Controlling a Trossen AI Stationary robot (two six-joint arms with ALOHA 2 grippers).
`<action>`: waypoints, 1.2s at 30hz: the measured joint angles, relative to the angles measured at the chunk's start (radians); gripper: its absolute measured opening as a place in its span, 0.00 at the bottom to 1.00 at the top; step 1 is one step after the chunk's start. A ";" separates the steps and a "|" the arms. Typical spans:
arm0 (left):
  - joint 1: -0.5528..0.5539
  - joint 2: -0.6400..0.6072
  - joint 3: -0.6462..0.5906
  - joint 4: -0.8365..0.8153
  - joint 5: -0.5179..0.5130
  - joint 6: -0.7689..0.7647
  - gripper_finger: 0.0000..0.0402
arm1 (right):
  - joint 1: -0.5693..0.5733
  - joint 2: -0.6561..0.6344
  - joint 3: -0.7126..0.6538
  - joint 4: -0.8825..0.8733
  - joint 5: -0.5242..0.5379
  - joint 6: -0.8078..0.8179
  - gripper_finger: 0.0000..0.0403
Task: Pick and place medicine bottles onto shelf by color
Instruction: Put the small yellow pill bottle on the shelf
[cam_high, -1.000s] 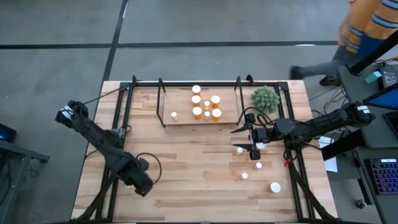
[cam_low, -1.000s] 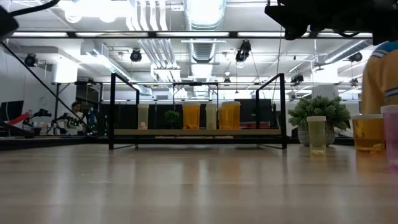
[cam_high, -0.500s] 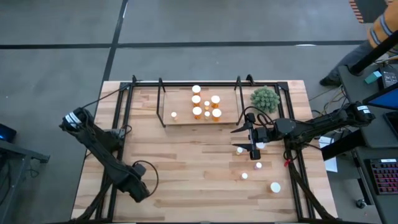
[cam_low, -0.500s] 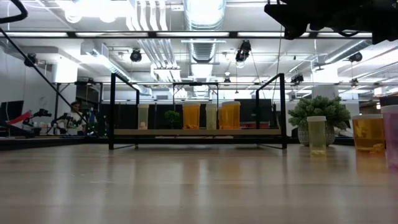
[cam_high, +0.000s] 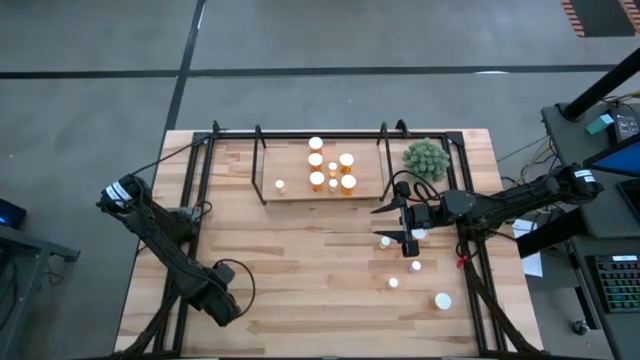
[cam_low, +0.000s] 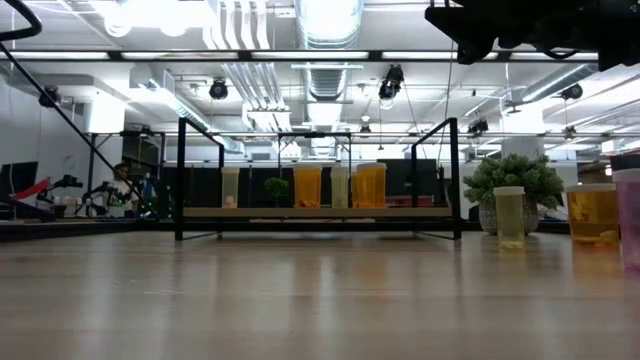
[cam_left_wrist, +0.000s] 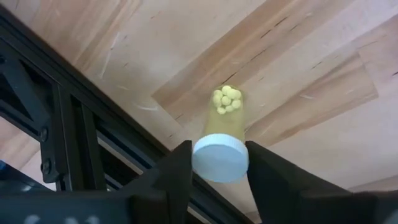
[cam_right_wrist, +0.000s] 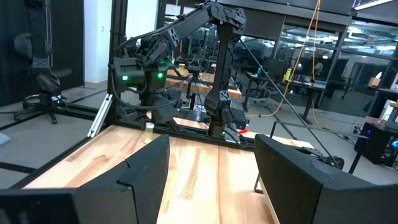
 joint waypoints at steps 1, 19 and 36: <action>0.000 0.000 0.000 0.000 0.000 0.000 0.30 | 0.000 0.000 0.000 0.000 0.000 0.000 0.56; 0.285 -0.002 0.274 0.001 -0.063 0.515 0.24 | 0.000 0.000 0.000 -0.007 0.000 0.024 0.56; 0.579 -0.002 0.545 -0.015 -0.351 1.236 0.24 | 0.000 0.000 0.000 -0.008 0.001 0.038 0.56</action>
